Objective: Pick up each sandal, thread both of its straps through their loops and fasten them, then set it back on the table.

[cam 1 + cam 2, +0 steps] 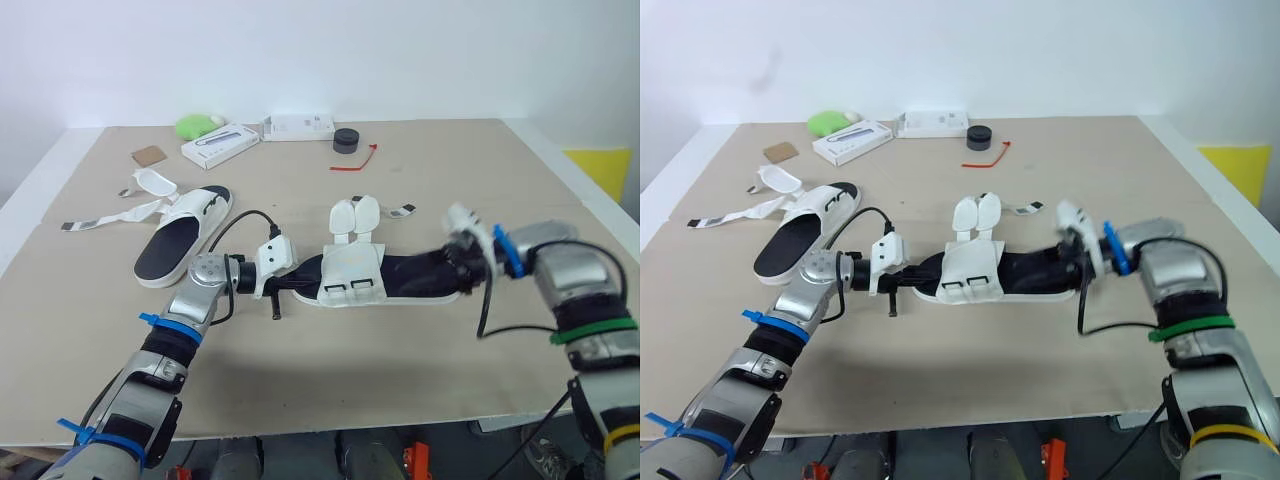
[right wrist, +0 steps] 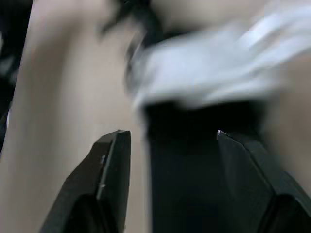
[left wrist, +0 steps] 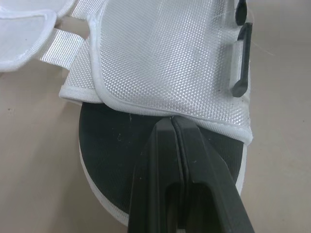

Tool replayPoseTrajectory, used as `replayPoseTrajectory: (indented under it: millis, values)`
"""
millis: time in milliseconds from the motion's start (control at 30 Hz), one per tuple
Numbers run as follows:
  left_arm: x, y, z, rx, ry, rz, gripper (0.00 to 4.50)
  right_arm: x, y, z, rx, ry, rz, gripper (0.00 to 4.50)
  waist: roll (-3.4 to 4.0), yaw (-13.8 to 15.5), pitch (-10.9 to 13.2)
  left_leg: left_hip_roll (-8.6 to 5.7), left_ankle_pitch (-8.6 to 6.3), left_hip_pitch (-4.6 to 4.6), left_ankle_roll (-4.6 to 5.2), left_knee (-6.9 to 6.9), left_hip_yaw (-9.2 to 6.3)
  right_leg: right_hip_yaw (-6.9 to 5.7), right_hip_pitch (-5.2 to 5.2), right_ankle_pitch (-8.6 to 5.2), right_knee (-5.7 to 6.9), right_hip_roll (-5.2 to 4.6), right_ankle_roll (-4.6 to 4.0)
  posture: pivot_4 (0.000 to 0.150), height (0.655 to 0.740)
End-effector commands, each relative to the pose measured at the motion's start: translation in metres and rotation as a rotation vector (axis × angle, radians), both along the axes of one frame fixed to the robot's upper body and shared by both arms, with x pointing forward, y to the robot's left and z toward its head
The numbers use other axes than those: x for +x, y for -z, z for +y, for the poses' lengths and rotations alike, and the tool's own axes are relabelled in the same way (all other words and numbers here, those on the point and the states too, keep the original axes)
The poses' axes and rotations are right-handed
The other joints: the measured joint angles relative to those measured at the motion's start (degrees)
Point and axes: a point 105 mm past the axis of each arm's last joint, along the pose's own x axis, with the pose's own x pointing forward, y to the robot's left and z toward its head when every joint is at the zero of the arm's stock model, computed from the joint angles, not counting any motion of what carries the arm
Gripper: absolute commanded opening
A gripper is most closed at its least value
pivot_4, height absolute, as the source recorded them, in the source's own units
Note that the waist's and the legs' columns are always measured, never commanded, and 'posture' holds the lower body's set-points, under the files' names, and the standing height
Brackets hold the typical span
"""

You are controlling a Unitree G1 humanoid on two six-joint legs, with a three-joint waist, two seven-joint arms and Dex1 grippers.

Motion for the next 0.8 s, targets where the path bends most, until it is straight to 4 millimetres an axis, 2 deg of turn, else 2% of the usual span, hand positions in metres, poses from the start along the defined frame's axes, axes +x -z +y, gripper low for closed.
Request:
replayPoseTrajectory:
  millis: [33,200,233,333,533,800]
  values:
    - [-0.012,0.034,-0.002,0.072,0.019,0.133,0.00,0.031,-0.025,0.000,0.123,0.183,-0.006,3.14,0.00,0.0,0.0,0.00,0.00,0.01,0.00,0.00,0.00,0.00,0.00,-0.01,0.00,0.00,-0.01,0.150,0.7400]
    - [-0.014,0.034,-0.005,0.060,0.016,0.141,0.00,0.052,-0.008,0.013,0.092,0.306,0.168,3.14,0.02,0.2,0.0,-0.02,-0.02,-0.04,-0.02,-0.01,-0.01,-0.01,-0.01,-0.08,0.00,-0.01,0.01,0.150,0.7400]
    - [-0.014,0.034,-0.005,0.058,0.014,0.142,0.00,0.055,0.000,0.017,0.063,0.340,0.226,3.14,0.04,0.2,0.0,-0.05,-0.03,-0.11,-0.04,-0.02,-0.01,-0.01,-0.04,-0.11,0.00,-0.03,0.04,0.150,0.7400]
    - [-0.015,0.035,-0.005,0.053,0.011,0.142,0.00,0.057,0.010,0.026,0.019,0.349,0.292,3.14,0.07,0.3,0.0,-0.09,-0.04,-0.27,-0.05,-0.05,-0.03,0.00,-0.20,-0.07,0.02,-0.06,0.22,0.150,0.7400]
    - [-0.015,0.032,-0.004,0.040,0.001,0.139,0.00,0.065,-0.004,0.051,0.091,0.321,0.276,3.14,0.12,0.2,0.0,-0.10,-0.06,-0.31,-0.06,-0.08,-0.05,-0.01,-0.25,-0.06,0.02,-0.05,0.33,0.150,0.7400]
    - [-0.015,0.032,-0.003,0.031,-0.007,0.140,0.00,0.077,-0.018,0.071,0.211,0.350,0.228,3.14,0.12,0.2,0.0,-0.10,-0.07,-0.30,-0.06,-0.10,-0.06,-0.01,-0.25,-0.07,0.04,-0.05,0.33,0.150,0.7400]
